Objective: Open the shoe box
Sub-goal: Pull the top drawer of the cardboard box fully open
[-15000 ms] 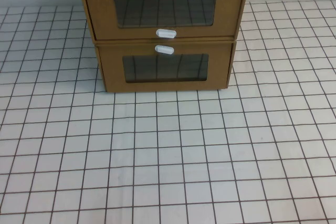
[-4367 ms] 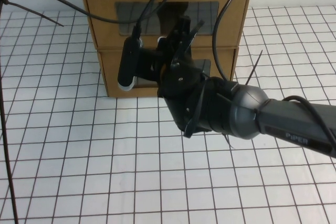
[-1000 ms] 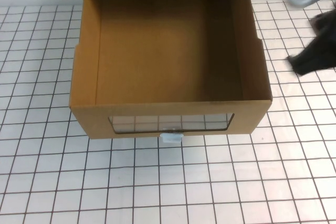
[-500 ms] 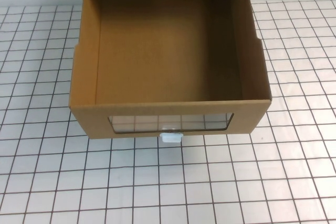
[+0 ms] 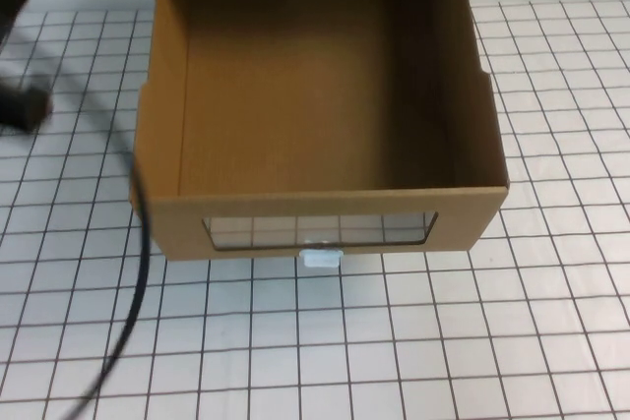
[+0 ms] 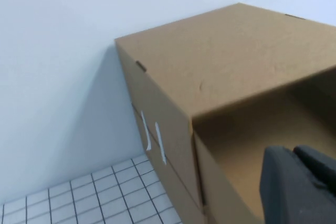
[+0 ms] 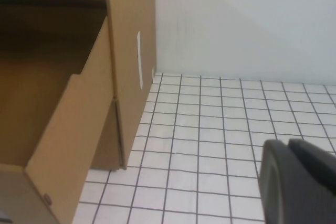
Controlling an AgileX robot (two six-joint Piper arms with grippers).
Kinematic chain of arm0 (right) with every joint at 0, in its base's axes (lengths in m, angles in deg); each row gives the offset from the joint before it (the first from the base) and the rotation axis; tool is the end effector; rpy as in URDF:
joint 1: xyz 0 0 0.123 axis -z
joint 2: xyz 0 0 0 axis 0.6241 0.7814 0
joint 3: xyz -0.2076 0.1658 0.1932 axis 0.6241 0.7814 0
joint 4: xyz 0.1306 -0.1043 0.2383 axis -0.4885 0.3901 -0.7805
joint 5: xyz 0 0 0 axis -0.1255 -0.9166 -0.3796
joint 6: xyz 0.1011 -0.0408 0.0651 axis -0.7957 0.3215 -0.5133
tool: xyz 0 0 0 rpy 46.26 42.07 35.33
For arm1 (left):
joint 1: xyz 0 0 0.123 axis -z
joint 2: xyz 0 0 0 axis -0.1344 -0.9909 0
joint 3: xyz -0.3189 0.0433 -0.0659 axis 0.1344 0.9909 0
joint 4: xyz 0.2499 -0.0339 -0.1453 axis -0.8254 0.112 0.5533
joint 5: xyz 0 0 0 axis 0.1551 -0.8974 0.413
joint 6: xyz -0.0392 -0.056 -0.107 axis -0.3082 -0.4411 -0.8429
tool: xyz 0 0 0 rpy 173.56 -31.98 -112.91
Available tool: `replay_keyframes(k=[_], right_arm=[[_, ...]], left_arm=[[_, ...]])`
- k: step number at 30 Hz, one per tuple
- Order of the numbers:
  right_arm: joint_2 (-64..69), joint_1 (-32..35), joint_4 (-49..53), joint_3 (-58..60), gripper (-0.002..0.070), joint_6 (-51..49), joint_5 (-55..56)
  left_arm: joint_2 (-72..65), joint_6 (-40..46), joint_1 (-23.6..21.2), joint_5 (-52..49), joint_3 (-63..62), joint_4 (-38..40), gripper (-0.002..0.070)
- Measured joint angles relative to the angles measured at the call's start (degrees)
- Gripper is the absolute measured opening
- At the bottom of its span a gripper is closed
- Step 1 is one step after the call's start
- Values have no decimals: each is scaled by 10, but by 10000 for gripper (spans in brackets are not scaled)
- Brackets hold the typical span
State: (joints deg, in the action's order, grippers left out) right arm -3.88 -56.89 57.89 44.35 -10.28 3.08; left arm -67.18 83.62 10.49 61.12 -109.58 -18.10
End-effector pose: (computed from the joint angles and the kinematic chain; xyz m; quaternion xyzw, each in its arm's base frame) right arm 0.1267 0.0252 0.3514 -0.0577 0.7561 0.0761 0.6474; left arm 0.2119 -0.0761 0.4465 0.2073 0.7054 -0.0542 0.6757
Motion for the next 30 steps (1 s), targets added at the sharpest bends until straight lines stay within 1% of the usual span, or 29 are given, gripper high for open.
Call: replay_keyframes(k=[4,7,9,15,22,30], right_arm=[[-10,0,0,37,-13,-21,38],[-10,0,0,48,-13,-28,61],[-10,0,0,49,-13,-30,71],[-10,0,1,50,-13,-31,76],[-10,0,2,50,-13,-32,77],[-10,0,1,50,-14,-32,80]], left_arm=[[118,-8,0,114,184,22,-5],[207,-14,0,172,283,27,-5],[252,-25,0,191,332,29,-5],[345,-40,0,202,431,31,-5],[356,-40,0,207,526,31,-5],[356,-40,0,145,541,32,-5]])
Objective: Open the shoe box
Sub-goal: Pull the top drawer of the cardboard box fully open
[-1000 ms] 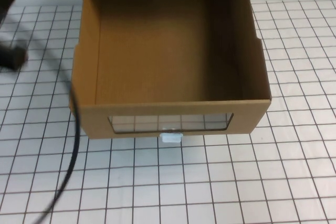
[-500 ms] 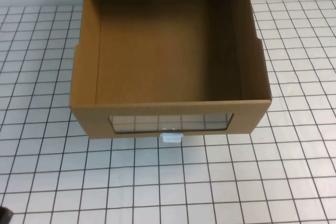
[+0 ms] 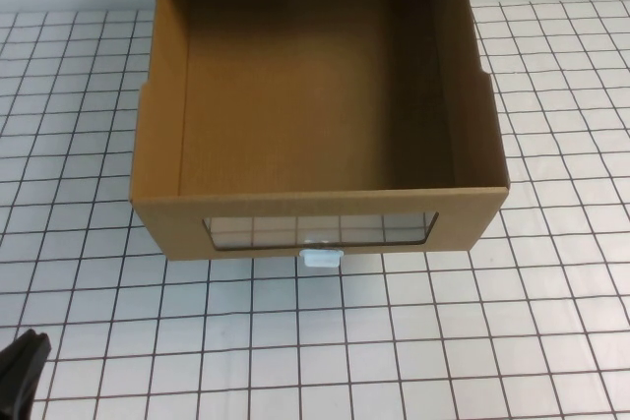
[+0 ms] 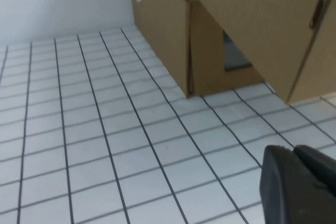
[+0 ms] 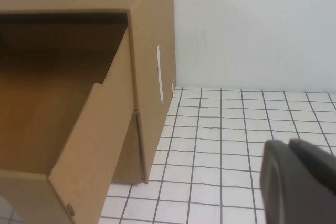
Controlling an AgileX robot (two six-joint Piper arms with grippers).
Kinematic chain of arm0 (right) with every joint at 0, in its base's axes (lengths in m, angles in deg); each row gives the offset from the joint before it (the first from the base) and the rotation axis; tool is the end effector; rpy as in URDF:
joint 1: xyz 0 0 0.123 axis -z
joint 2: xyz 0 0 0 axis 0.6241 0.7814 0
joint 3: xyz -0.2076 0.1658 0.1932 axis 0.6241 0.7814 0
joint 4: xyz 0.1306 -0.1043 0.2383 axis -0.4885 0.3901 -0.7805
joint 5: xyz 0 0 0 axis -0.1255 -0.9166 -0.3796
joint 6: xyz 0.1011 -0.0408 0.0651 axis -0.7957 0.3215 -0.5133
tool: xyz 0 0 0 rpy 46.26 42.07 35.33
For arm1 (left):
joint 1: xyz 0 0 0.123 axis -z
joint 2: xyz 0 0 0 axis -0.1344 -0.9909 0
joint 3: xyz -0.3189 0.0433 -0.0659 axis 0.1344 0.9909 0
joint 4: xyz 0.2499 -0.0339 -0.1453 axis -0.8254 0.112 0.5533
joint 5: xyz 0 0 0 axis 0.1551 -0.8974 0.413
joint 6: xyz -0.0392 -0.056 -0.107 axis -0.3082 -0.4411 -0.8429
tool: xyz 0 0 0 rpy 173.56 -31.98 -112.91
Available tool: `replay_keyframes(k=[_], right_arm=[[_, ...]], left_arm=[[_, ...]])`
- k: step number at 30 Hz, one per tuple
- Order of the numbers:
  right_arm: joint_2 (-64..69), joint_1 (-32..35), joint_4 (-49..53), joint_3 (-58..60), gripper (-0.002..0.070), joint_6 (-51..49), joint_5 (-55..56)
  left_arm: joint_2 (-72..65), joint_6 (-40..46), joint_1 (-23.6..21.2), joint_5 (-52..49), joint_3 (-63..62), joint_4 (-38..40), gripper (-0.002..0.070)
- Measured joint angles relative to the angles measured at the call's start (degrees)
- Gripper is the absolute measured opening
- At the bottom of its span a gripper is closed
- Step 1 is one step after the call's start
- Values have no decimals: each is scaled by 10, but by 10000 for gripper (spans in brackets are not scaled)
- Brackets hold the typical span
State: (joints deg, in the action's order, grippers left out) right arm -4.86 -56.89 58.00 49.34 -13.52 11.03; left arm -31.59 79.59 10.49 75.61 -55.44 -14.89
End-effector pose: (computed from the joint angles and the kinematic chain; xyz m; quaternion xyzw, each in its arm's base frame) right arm 0.1277 0.0317 0.3344 -0.0540 0.7363 0.1124 0.6651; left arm 0.1010 -0.0327 0.1846 0.1483 0.7458 -0.0765 0.6449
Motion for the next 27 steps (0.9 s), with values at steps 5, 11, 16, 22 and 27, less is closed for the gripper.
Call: replay_keyframes(k=[5,11,16,22,27], right_arm=[[0,0,1,0,-13,0,0],[0,0,2,0,-13,0,0],[0,0,2,0,-14,0,0],[0,0,10,0,-14,0,0],[-8,6,46,9,-13,0,0]], left_arm=[[0,0,0,-21,0,0,-5],[0,0,0,-25,0,0,-5],[0,0,0,-25,0,0,-5],[0,0,0,-25,0,0,-5],[0,0,0,-27,0,0,-5]])
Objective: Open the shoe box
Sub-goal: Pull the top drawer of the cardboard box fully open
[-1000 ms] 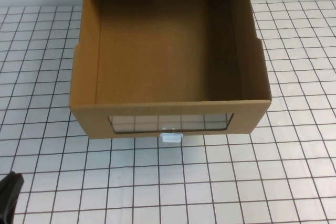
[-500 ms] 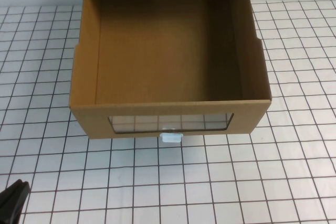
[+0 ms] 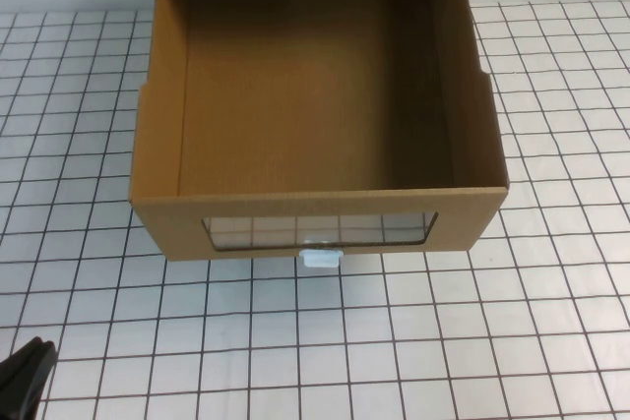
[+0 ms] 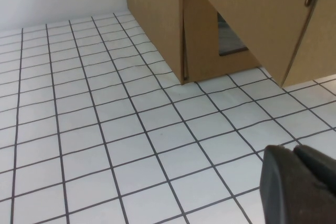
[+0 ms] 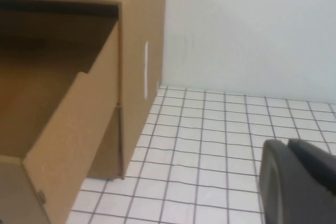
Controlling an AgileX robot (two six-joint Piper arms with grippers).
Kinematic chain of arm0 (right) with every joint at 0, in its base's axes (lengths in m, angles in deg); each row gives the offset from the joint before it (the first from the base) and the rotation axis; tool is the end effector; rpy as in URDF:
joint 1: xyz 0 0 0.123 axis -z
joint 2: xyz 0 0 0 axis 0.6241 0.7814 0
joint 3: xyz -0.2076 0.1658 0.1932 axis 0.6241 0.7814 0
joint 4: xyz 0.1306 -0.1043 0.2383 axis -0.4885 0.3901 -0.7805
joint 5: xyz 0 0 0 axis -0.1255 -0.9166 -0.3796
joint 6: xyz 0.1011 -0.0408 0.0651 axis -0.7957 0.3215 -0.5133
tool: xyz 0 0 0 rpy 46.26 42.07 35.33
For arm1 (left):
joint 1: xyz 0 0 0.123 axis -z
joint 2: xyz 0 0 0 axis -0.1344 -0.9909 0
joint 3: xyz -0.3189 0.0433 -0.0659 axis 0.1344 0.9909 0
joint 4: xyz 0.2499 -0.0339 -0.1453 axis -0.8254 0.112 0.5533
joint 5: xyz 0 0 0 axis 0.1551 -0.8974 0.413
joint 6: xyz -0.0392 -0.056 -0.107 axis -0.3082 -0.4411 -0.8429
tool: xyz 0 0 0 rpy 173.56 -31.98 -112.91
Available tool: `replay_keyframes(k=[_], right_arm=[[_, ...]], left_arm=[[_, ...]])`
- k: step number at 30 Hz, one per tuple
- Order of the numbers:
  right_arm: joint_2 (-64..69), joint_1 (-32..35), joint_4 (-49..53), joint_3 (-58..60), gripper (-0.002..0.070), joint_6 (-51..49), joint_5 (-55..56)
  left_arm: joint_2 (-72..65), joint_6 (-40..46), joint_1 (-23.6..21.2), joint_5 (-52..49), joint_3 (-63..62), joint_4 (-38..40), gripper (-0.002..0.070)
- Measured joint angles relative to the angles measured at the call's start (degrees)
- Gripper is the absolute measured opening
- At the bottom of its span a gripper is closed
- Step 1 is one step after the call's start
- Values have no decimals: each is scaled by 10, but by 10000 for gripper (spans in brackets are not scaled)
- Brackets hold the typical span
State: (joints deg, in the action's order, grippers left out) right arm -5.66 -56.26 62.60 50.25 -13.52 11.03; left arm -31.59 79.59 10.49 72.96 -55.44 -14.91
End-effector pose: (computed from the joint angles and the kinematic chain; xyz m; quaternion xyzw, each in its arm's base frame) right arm 0.1264 0.0276 0.3305 -0.0731 0.7329 0.0768 0.6720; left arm 0.0995 -0.0338 0.1790 0.1550 0.7591 -0.0788 0.6273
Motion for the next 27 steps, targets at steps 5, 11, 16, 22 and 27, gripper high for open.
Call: replay_keyframes(k=[5,11,16,22,27], right_arm=[[-75,67,10,78,-14,0,18],[-207,126,8,192,-13,0,42],[-240,133,-6,227,-13,0,46],[-240,134,-15,233,-14,-11,43],[-240,134,-28,233,-13,-11,43]], left_arm=[[0,1,0,0,0,0,-5],[0,1,0,0,0,0,-5],[1,1,0,-1,0,0,-5],[1,1,0,-5,0,0,-5],[1,1,0,-5,0,0,-5]])
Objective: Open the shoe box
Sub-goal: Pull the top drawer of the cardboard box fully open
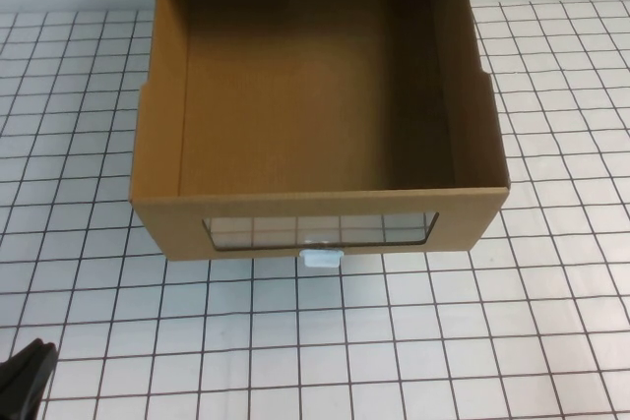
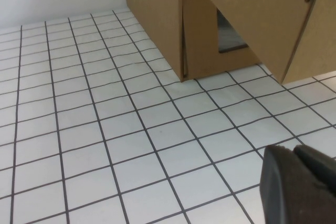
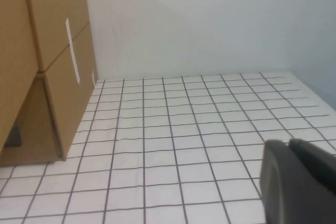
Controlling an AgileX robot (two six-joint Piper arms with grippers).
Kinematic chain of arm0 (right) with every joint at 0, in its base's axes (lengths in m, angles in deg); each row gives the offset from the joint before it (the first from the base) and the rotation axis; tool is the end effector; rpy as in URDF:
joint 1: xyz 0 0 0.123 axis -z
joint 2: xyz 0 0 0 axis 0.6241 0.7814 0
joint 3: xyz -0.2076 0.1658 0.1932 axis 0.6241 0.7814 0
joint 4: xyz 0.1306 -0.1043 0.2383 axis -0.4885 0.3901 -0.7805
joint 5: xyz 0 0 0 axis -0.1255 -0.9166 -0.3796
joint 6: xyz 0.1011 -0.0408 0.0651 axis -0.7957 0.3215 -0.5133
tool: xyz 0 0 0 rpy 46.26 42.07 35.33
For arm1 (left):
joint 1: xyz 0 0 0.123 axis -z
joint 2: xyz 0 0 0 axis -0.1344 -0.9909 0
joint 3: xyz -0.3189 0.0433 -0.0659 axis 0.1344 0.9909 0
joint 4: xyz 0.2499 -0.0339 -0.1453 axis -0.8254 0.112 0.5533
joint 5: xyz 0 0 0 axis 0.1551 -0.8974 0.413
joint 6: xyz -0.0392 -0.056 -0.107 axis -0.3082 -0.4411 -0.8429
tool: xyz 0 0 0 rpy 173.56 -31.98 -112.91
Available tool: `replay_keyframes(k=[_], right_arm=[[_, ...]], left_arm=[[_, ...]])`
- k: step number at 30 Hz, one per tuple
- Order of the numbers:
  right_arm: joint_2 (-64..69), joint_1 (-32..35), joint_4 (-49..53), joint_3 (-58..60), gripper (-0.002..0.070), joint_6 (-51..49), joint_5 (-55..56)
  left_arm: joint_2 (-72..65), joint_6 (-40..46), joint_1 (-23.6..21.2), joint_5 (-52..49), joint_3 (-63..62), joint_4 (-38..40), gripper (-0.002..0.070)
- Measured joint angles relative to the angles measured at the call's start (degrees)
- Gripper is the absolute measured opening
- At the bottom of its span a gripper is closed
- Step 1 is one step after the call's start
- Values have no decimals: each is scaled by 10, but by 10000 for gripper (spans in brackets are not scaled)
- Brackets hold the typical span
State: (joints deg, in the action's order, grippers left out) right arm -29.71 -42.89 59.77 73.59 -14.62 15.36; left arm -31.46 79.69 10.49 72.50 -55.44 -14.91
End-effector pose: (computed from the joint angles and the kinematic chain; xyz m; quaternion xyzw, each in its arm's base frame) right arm 0.0862 -0.0007 0.2140 0.0235 0.7093 0.0364 0.7036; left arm 0.0991 -0.0340 0.1783 0.1567 0.7605 -0.0788 0.6252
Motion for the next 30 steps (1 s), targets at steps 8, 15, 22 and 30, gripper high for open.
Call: replay_keyframes(k=[8,15,22,30], right_arm=[[0,0,-263,23,-14,298,2],[0,0,-303,33,-13,336,-40],[0,0,-306,33,-13,338,-135],[0,0,-309,33,-13,339,-141]], left_arm=[[0,0,0,0,1,0,-5],[0,0,0,0,1,0,-5],[0,0,0,0,1,0,-5],[0,0,0,0,1,0,-5]])
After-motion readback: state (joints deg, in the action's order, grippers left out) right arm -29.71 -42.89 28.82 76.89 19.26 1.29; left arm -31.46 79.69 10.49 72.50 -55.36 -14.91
